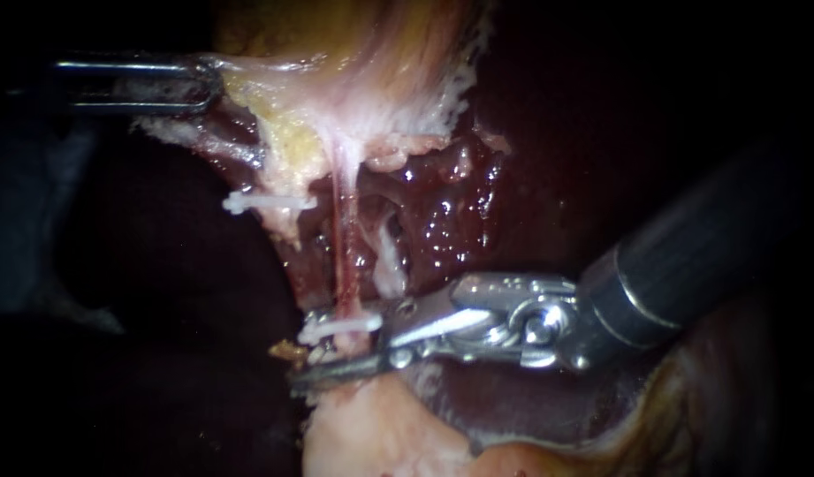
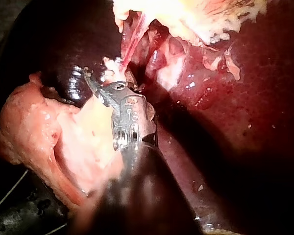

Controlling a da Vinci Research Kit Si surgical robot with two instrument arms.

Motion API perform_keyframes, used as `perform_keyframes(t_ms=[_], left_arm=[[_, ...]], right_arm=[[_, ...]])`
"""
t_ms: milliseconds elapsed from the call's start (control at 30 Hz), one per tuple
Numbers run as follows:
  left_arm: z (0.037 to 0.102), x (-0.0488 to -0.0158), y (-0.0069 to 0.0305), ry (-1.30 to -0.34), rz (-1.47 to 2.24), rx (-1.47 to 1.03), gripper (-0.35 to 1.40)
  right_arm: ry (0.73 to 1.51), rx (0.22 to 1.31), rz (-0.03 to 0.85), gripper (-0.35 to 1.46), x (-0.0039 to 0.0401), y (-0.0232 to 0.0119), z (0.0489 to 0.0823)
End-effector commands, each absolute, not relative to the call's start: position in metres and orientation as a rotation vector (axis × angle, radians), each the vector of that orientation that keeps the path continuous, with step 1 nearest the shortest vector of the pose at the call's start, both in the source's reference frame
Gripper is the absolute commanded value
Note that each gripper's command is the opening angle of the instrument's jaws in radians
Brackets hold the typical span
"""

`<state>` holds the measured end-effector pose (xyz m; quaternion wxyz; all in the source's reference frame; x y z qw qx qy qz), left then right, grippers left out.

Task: Going back first clip right tube

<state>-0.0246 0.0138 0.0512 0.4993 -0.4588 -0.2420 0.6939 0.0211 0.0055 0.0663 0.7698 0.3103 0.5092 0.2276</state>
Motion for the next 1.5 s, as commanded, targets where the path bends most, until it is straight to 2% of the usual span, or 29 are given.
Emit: perform_keyframes(t_ms=[33,300,600,867,1200,1500], left_arm=[[0.0512,-0.0246,0.0138,-0.585,1.679,-1.11,-0.35],[0.0511,-0.0245,0.0137,-0.585,1.679,-1.11,-0.35],[0.0512,-0.0245,0.0137,-0.585,1.679,-1.11,-0.35],[0.0512,-0.0246,0.0137,-0.584,1.68,-1.11,-0.35],[0.0516,-0.0249,0.0135,-0.58,1.68,-1.111,-0.35],[0.0544,-0.0267,0.0129,-0.554,1.711,-1.13,-0.35]], right_arm=[[1.107,0.664,0.491,0.48,0.0208,0.0057,0.0662],[1.131,0.56,0.432,0.49,0.0173,0.0067,0.065],[1.164,0.473,0.3,0.5,0.01,0.0087,0.0623],[1.172,0.413,0.245,0.5,0.0055,0.0101,0.0609],[1.172,0.396,0.225,0.5,0.0037,0.0112,0.06],[1.172,0.396,0.225,0.5,0.0037,0.0112,0.0601]])
